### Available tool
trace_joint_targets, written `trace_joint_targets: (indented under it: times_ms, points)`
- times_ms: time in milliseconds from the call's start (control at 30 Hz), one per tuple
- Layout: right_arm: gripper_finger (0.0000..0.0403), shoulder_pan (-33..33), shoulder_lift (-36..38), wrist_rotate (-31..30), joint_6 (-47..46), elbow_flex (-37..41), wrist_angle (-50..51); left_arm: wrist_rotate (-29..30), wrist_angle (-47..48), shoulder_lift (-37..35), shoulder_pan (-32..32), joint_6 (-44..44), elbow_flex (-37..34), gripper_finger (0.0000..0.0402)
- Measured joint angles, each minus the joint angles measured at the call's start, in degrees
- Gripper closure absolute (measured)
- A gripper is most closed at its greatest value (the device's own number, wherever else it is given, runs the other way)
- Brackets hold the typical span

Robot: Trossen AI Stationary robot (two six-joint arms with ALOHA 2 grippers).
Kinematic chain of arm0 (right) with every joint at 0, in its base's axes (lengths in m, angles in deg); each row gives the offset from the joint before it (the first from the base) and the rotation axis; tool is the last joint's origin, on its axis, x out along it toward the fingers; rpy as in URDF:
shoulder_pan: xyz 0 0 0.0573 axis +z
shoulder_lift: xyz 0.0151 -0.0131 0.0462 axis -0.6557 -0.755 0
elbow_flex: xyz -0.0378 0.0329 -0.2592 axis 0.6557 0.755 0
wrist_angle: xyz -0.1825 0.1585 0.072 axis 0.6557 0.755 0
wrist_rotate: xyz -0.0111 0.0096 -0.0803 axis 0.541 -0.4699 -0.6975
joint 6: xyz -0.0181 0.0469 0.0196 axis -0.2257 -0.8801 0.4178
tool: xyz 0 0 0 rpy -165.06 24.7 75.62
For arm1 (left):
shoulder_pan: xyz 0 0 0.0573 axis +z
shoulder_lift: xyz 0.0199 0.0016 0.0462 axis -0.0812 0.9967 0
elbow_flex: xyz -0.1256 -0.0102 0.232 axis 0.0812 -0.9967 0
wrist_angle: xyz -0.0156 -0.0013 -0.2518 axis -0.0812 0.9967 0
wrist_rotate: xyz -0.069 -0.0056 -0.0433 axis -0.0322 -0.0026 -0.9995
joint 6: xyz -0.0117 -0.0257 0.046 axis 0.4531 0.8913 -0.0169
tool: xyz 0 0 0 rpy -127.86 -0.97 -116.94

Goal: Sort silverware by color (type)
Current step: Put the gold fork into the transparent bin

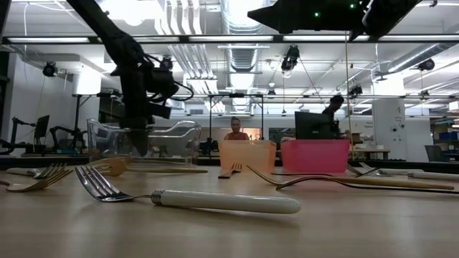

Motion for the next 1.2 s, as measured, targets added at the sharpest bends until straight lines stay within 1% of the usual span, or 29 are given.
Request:
trace_joint_targets:
  times_ms: [300,533,800,933,1200]
  points:
    - [0.0351,-0.07,0.0,-0.02,0.44,0.0,0.59,-0.13,1.81,0.0,0.0,0.17,2.25,0.0326]
    - [0.0351,-0.19,-0.07,-0.02,0.74,0.0,0.73,-0.39,-3.08,-0.02,0.0,0.43,2.9,0.0326]
    - [0.0351,-0.2,-0.15,-0.3,0.92,0.0,0.75,-0.53,-3.79,0.08,0.0,1.77,2.81,0.0326]
    - [0.0351,-0.2,-0.15,-1.6,1.01,0.0,0.78,-0.61,-4.14,1.94,0.0,1.99,2.77,0.0326]
    - [0.0351,-0.2,-0.17,-2.01,1.14,0.0,1.09,-0.37,-4.54,5.78,0.0,2.74,2.72,0.0326]
